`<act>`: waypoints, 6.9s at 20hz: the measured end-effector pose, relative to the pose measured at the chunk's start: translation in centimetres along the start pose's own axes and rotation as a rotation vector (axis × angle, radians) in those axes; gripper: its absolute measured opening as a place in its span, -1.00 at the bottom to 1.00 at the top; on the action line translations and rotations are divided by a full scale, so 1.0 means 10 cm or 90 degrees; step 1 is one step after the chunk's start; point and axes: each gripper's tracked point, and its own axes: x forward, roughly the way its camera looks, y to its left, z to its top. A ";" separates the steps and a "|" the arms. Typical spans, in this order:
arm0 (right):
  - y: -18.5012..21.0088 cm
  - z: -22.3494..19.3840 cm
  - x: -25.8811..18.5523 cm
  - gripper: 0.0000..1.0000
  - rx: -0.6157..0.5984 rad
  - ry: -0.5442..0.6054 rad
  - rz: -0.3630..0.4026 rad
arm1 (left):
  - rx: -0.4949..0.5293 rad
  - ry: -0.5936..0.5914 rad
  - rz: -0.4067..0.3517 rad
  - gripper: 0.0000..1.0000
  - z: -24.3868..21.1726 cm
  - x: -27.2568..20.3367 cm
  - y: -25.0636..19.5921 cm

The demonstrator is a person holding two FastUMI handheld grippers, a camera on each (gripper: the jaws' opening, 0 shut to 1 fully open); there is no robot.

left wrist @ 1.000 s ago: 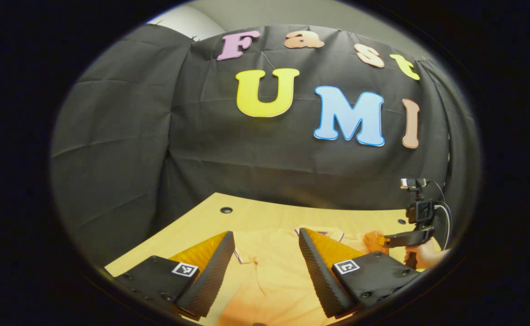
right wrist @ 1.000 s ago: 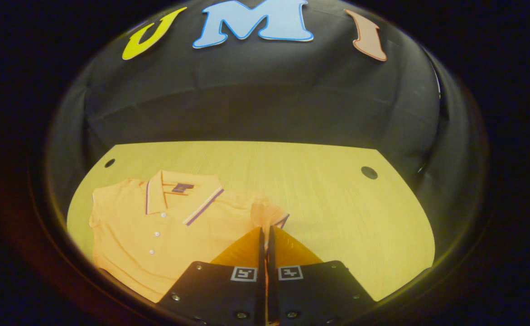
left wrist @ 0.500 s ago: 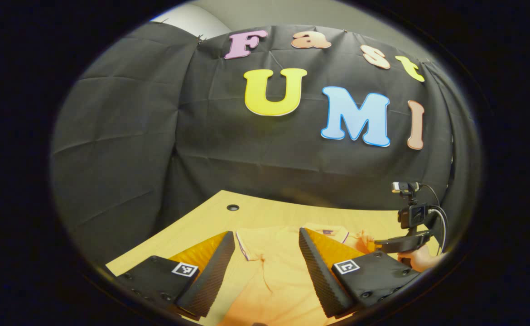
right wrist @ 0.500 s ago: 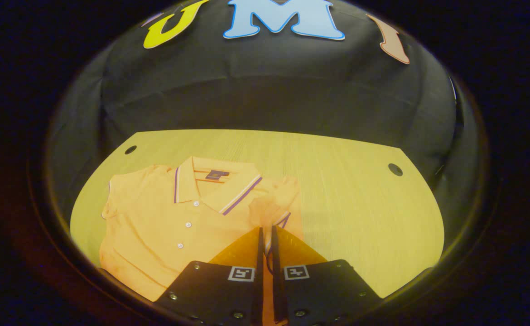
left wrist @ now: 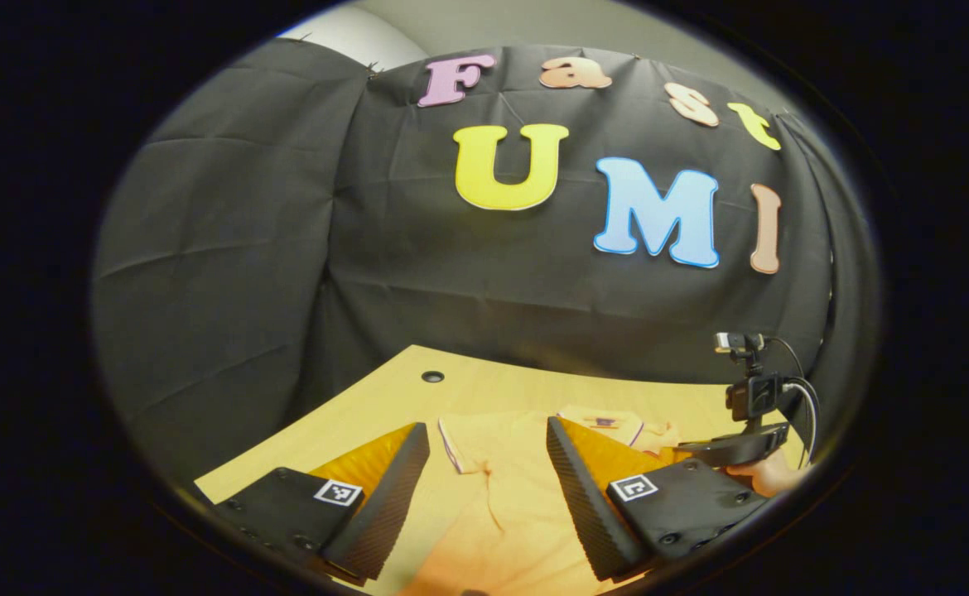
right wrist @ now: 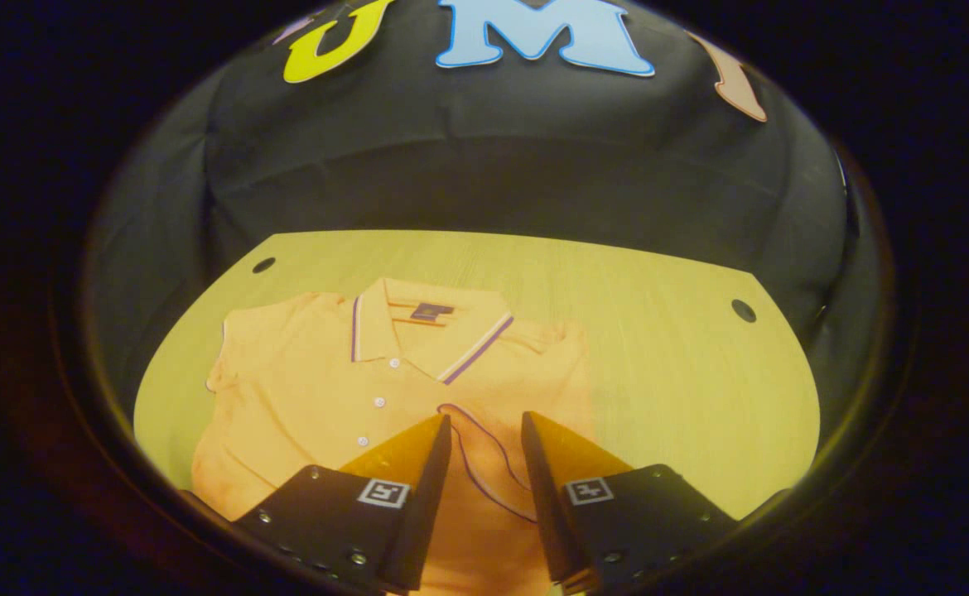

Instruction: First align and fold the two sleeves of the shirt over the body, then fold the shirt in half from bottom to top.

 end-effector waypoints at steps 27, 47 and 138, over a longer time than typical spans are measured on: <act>0.39 0.53 -2.13 0.94 0.050 -0.204 -0.111 | 0.037 0.075 -0.066 0.89 -0.63 1.80 0.36; 0.55 0.01 -2.50 0.94 0.039 -0.127 -0.104 | 0.013 0.222 0.006 0.86 -1.70 2.96 0.83; 0.08 -2.19 -2.45 0.94 0.093 0.034 -0.080 | 0.116 0.394 -0.192 0.77 -2.20 -0.51 0.00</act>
